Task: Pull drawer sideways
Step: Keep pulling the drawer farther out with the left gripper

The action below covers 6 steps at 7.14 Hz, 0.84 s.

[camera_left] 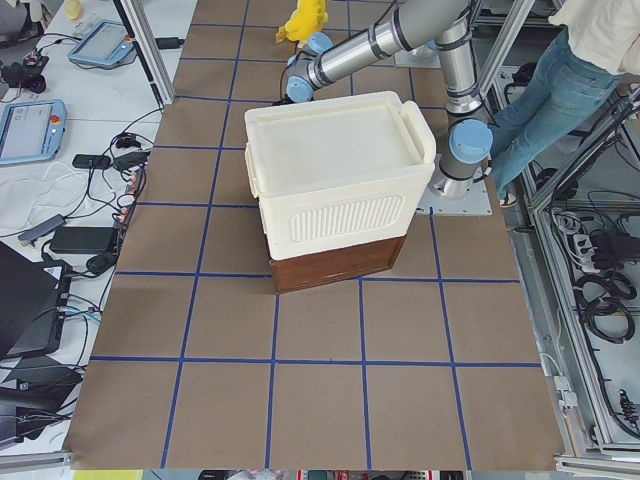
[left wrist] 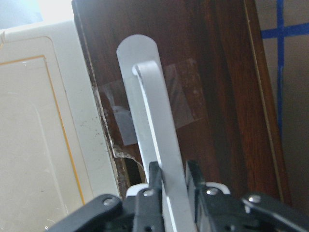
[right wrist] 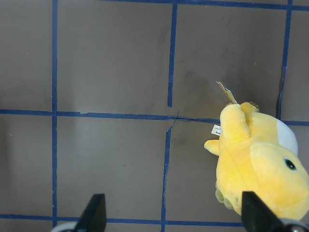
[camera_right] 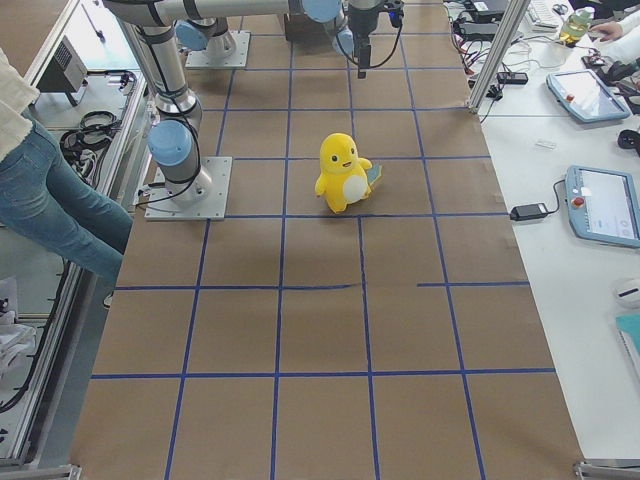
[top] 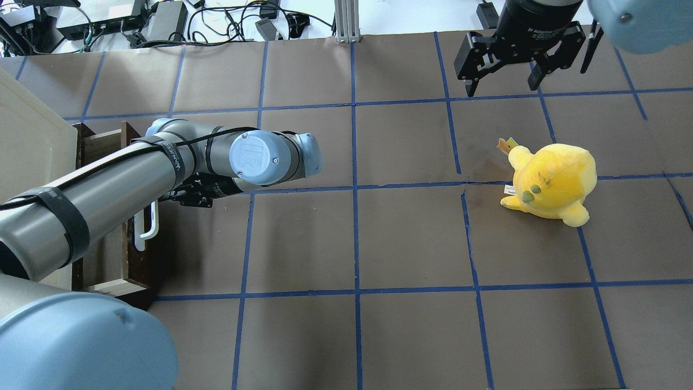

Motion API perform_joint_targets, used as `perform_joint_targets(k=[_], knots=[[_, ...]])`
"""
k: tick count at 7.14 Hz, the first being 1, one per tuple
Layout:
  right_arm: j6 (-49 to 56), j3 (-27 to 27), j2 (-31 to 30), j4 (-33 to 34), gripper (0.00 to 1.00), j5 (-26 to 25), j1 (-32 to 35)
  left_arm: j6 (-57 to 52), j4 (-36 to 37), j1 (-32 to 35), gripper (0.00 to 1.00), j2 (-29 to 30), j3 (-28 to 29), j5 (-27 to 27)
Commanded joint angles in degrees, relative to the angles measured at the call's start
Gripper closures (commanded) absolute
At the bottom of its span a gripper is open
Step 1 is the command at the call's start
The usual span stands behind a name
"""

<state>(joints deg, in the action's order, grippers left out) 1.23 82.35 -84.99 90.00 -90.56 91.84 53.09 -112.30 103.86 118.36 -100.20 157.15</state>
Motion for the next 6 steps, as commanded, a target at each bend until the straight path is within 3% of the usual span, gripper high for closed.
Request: perform_joint_targets(k=[1,6], knots=[[0.0,0.0,0.0,0.0,0.0,0.0,0.0,0.0,0.1,0.0,0.84,0.0,0.5,-0.2],[0.1,0.0,0.0,0.0,0.0,0.0,0.0,-0.3,0.0,0.1,0.84,0.5,1.7,-1.1]])
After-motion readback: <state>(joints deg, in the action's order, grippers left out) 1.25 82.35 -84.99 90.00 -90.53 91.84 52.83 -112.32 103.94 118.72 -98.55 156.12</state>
